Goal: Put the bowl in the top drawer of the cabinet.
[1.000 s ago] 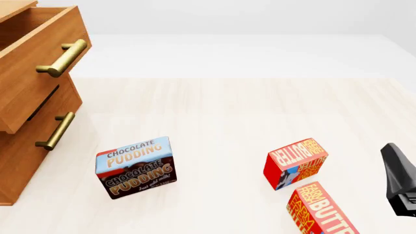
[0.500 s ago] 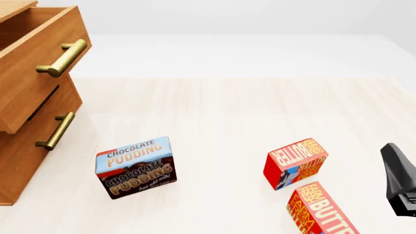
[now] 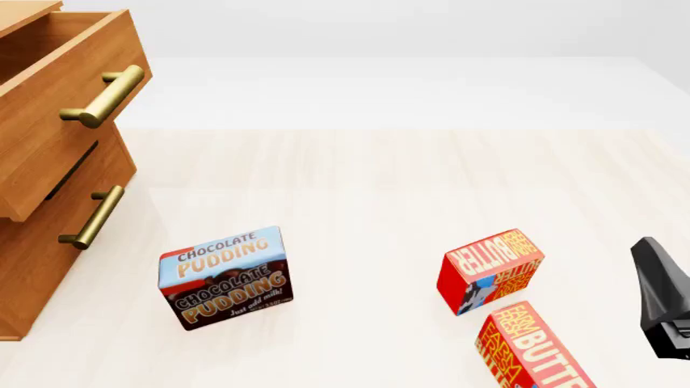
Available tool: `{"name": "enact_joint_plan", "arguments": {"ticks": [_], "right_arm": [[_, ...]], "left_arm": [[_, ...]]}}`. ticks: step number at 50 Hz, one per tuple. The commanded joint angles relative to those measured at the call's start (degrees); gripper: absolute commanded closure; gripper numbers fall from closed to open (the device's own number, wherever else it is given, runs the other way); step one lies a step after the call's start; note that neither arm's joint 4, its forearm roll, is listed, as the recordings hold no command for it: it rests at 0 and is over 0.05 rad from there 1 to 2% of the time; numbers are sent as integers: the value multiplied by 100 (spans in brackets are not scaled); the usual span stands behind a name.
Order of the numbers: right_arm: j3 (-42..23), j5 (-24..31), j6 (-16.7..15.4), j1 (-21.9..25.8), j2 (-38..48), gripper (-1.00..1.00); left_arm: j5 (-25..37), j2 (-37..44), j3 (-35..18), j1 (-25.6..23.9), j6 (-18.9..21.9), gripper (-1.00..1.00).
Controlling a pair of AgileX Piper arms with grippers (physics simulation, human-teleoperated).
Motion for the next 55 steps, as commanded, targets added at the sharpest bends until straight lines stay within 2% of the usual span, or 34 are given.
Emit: {"name": "enact_joint_plan", "arguments": {"ticks": [1, 8, 32, 42, 46, 55], "right_arm": [[0, -1, 2, 1, 0, -100], [0, -8, 6, 1, 0, -100], [0, -18, 4, 24, 0, -100], [0, -26, 10, 21, -1, -100], [0, -27, 10, 23, -1, -100], [0, -25, 3, 18, -1, -100]], "left_arm": [[0, 22, 58, 249, -53, 100], [-1, -58, 229, 330, -160, 100], [-2, 167, 119, 875, -225, 100], [-3, 216, 189, 924, -256, 100], [-3, 138, 325, 823, -368, 100], [-6, 206, 248, 796, -606, 100]]}}
